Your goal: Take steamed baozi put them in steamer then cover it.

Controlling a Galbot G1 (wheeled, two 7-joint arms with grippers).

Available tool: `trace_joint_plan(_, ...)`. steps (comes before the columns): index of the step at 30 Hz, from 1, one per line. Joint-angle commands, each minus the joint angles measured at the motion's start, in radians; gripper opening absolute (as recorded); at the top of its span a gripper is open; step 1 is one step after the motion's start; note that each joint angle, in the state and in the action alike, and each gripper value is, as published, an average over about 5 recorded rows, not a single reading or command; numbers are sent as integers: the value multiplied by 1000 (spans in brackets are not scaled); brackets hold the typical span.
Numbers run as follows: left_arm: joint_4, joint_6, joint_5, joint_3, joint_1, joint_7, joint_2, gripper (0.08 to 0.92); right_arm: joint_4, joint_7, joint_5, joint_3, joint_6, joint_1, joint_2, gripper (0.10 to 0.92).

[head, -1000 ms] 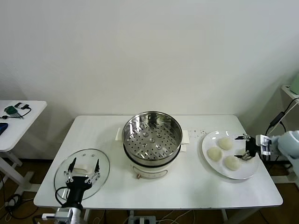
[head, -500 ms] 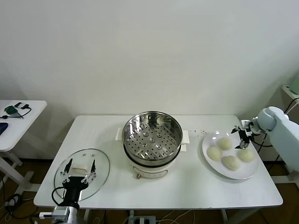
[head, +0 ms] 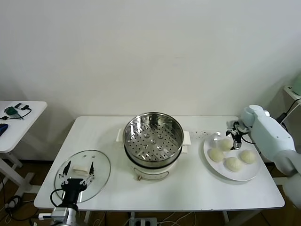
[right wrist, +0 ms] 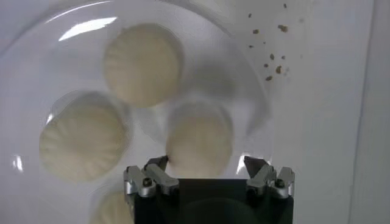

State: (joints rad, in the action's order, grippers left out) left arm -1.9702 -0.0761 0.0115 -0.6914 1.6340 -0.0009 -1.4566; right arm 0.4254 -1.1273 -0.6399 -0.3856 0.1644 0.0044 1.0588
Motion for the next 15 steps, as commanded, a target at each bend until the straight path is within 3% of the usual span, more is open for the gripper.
trace_joint_plan(1,3,0,1,-3,-1,-1,1,823,-57,-4,-45,12,10,14,44,784)
trace_joint_plan(15,4,0,4,-7,5,-2,1,823,-77,-9,-51,33,12,11,62,671)
